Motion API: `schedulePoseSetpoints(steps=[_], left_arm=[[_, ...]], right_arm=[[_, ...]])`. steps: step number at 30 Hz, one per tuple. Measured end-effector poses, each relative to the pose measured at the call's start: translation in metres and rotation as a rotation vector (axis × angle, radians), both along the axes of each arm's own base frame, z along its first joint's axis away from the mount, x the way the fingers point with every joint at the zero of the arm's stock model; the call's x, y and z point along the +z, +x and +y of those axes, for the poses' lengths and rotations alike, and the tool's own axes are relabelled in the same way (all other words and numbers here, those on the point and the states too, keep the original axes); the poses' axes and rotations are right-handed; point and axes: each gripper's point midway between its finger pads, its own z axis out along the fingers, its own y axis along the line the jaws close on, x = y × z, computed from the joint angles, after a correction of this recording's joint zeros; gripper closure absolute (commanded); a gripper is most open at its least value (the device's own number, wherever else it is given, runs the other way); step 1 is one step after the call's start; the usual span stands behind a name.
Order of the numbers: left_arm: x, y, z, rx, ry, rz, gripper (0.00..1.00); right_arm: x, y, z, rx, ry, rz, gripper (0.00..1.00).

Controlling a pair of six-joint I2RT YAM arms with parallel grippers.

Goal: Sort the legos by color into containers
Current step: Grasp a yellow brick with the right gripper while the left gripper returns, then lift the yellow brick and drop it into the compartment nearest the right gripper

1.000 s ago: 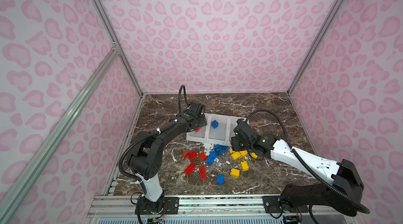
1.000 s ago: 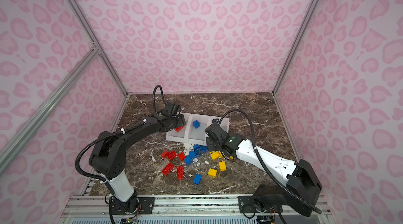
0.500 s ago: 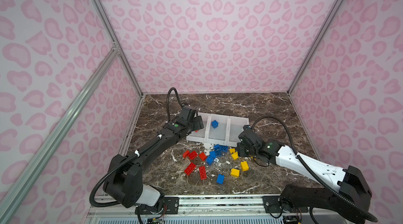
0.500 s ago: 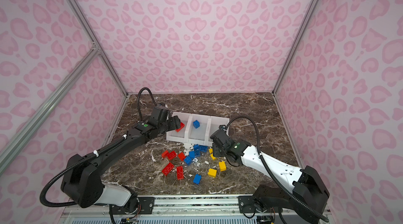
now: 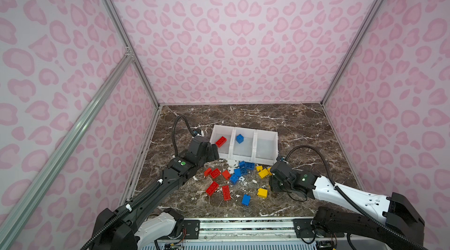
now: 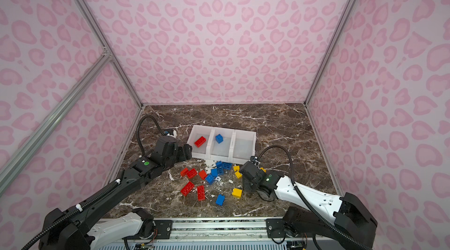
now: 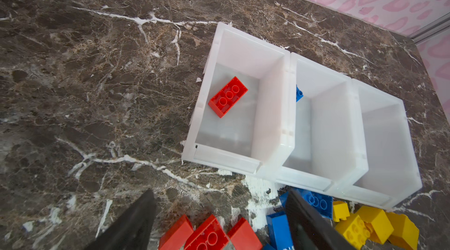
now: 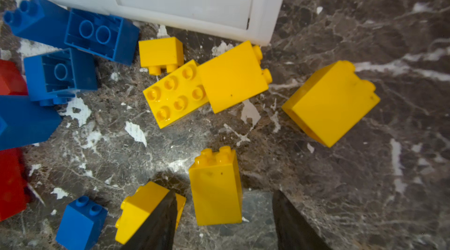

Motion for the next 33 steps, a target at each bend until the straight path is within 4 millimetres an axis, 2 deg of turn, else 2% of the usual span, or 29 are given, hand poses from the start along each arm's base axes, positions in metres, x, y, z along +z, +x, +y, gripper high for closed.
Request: schedulePoseSetpoints(steps=[5, 13, 22, 27, 30, 33], left_arm=[[0.000, -0.003, 0.001, 0.001, -0.004, -0.004, 0.14], [-0.003, -0.007, 0.000, 0.002, -0.011, -0.001, 0.14], [-0.003, -0.009, 0.001, 0.005, -0.015, -0.003, 0.14], [-0.001, -0.010, 0.002, 0.009, -0.016, -0.010, 0.14], [-0.001, -0.011, 0.003, 0.010, -0.015, -0.011, 0.14], [-0.002, -0.012, 0.003, 0.010, -0.014, -0.009, 0.14]], right_arm=[[-0.010, 0.000, 0.007, 0.003, -0.003, 0.021, 0.42], [-0.020, 0.000, 0.012, 0.004, -0.017, 0.041, 0.64], [-0.016, 0.001, 0.008, -0.008, -0.034, 0.026, 0.71], [0.009, 0.011, 0.019, 0.001, -0.010, -0.015, 0.71], [0.037, 0.025, 0.029, 0.016, 0.004, -0.075, 0.70], [0.067, 0.049, 0.036, 0.019, 0.015, -0.150, 0.69]])
